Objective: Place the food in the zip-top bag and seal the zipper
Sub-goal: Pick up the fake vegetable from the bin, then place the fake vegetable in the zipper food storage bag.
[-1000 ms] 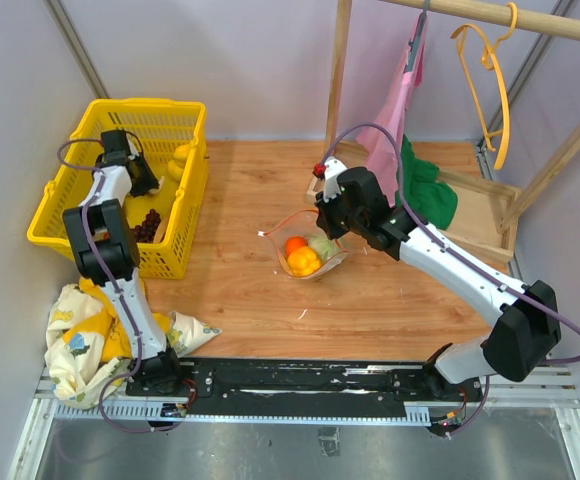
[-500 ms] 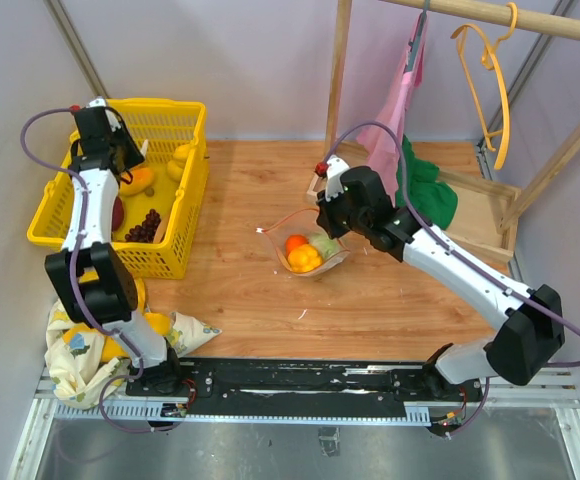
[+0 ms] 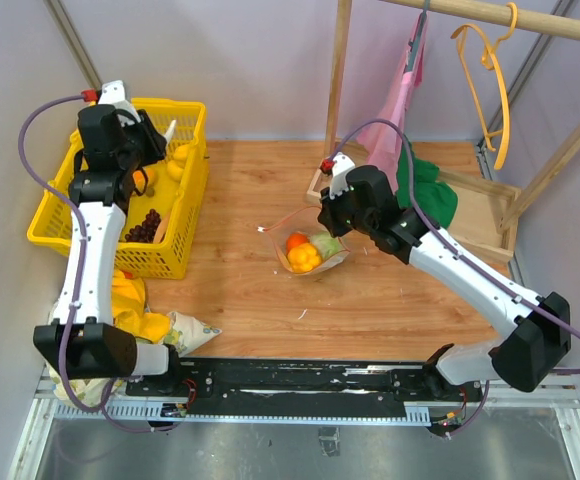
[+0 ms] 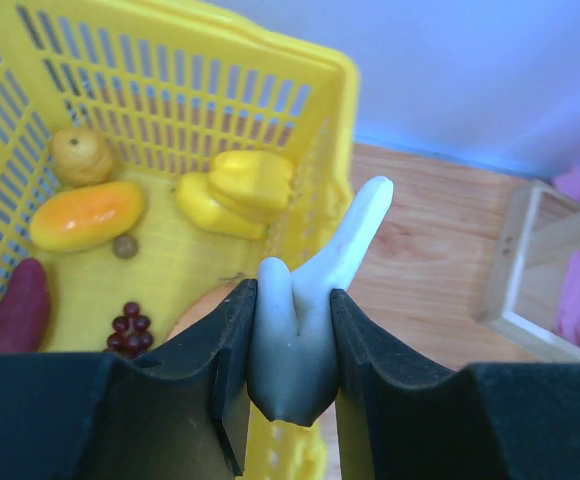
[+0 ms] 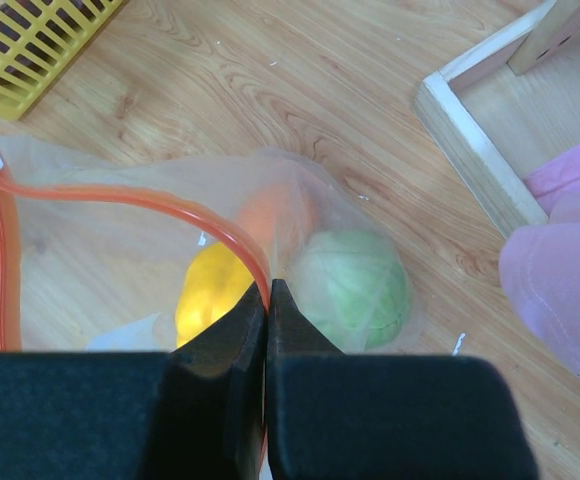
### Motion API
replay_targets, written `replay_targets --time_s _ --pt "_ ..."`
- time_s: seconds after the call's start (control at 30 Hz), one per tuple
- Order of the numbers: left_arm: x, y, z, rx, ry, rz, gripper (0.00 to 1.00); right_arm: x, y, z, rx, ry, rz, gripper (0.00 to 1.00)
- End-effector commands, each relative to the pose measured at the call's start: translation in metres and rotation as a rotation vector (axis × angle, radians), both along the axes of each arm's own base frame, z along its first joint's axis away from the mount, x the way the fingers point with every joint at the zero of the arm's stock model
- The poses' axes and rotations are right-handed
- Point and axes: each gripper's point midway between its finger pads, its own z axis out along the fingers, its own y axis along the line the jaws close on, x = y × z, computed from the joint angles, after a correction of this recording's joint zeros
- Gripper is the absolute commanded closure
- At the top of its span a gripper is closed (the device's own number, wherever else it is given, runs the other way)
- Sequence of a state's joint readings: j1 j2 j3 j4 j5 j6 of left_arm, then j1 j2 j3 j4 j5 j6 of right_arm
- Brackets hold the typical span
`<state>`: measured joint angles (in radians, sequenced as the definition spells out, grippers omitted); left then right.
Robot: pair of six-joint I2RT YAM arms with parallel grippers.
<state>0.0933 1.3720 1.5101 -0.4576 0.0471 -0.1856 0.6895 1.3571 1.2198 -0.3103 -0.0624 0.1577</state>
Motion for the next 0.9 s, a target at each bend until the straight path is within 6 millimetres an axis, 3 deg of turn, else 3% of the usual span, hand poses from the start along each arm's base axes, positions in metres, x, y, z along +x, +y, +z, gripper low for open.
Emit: replay_targets --time_s 0.0,0.1,0.23,0.47,0.7,0.87 --pt "-0.024 -0.038 0.026 0.013 -0.068 -0.126 0.74 0.004 -0.005 0.019 0.049 -0.038 -0.032 0.99" --pt "-0.039 -0.069 0.035 0.004 -0.106 -0.206 0.75 0.005 -0.006 0.02 0.052 -0.04 -0.04 0.99" --pt "-0.059 -0.12 0.032 0.002 -0.119 -0.347 0.75 0.004 -0.006 0.021 0.056 -0.04 -0.041 0.99" --pt "-0.094 -0.18 0.023 -0.005 -0.113 -0.525 0.75 0.003 -0.008 0.022 0.056 -0.044 -0.047 0.99" --pt "-0.134 -0.236 0.0 0.041 -0.08 -0.716 0.76 0.004 -0.007 0.017 0.052 -0.04 -0.048 0.99" --pt "-0.159 -0.269 -0.028 0.156 -0.045 -0.843 0.77 0.003 -0.008 0.017 0.052 -0.039 -0.047 0.99"
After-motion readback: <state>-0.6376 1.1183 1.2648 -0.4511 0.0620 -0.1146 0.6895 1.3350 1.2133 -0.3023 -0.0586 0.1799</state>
